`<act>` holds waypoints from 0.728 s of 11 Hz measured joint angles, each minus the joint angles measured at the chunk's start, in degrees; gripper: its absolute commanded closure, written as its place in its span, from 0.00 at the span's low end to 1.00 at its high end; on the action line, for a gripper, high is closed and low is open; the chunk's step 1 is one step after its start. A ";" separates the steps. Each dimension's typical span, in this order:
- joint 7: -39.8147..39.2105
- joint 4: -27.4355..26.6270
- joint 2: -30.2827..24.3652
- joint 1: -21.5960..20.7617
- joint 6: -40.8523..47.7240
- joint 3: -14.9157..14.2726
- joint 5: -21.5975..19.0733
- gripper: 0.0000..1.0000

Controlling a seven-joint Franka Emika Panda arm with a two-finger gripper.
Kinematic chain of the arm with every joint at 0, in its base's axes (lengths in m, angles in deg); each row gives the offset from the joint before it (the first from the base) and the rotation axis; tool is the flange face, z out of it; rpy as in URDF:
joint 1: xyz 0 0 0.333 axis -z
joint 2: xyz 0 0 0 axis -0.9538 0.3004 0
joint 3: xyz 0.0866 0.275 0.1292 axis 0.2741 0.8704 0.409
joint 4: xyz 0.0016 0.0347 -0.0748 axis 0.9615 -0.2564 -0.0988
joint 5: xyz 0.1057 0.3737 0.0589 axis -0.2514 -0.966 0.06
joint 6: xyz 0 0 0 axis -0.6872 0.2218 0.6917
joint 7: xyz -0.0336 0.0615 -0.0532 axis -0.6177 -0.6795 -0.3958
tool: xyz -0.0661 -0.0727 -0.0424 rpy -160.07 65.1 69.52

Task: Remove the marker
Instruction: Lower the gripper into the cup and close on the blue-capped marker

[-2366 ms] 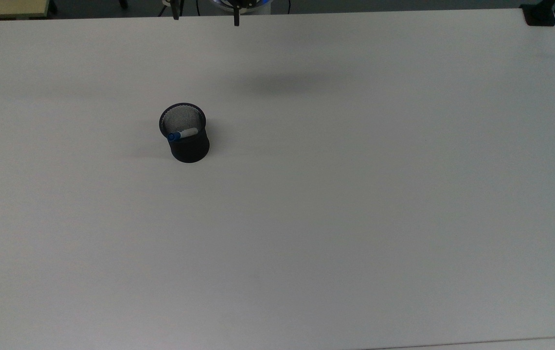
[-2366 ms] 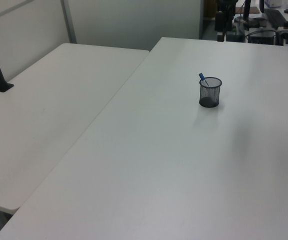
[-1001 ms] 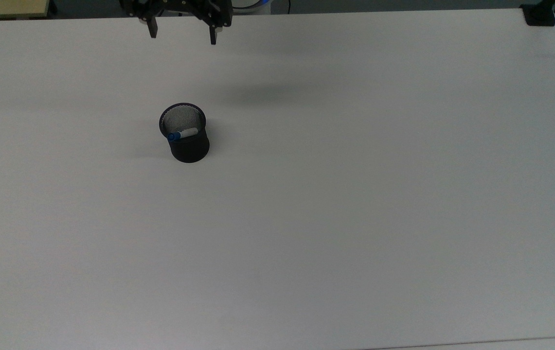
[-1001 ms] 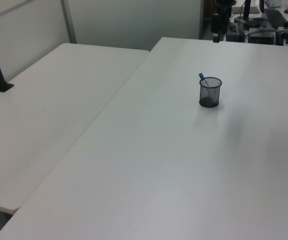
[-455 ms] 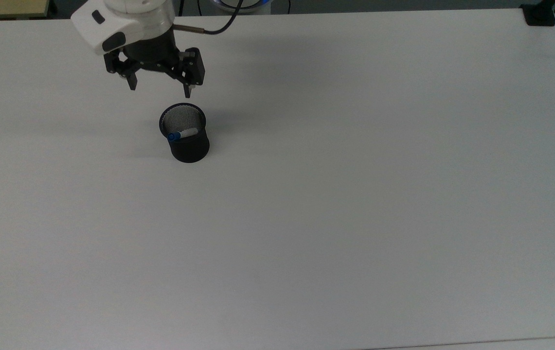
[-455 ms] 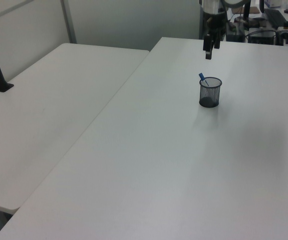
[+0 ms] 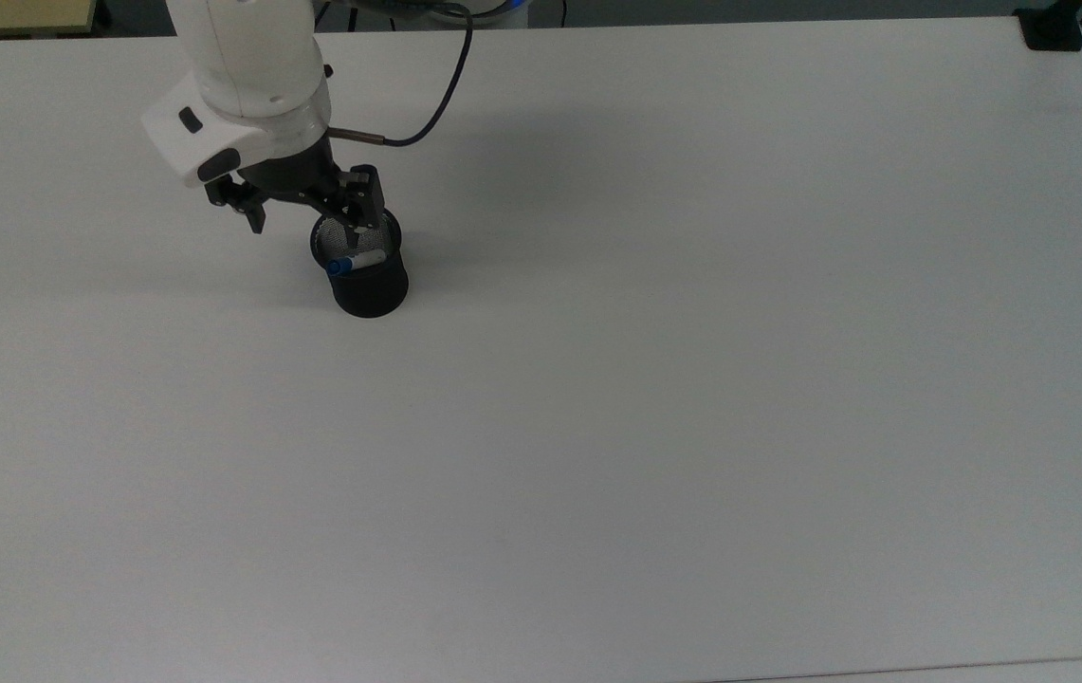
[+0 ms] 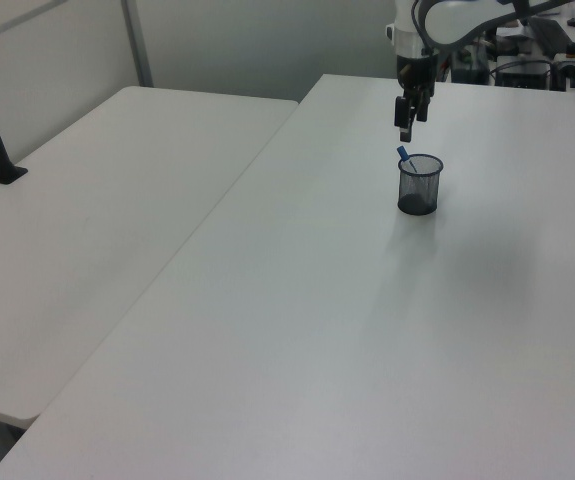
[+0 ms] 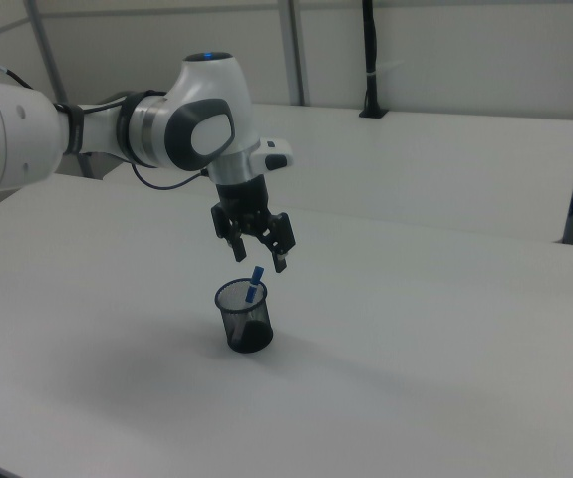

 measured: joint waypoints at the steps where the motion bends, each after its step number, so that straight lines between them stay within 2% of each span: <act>1: -0.05 0.00 0.57 -0.02 -0.47 0.11 0.01 0.28; 5: -0.05 -0.01 2.47 -0.27 -3.66 0.56 0.01 0.30; 7: -0.05 -0.04 3.26 -0.33 -3.80 0.77 0.01 0.54; 8: -0.05 -0.05 3.54 -0.35 -3.81 0.86 0.01 0.63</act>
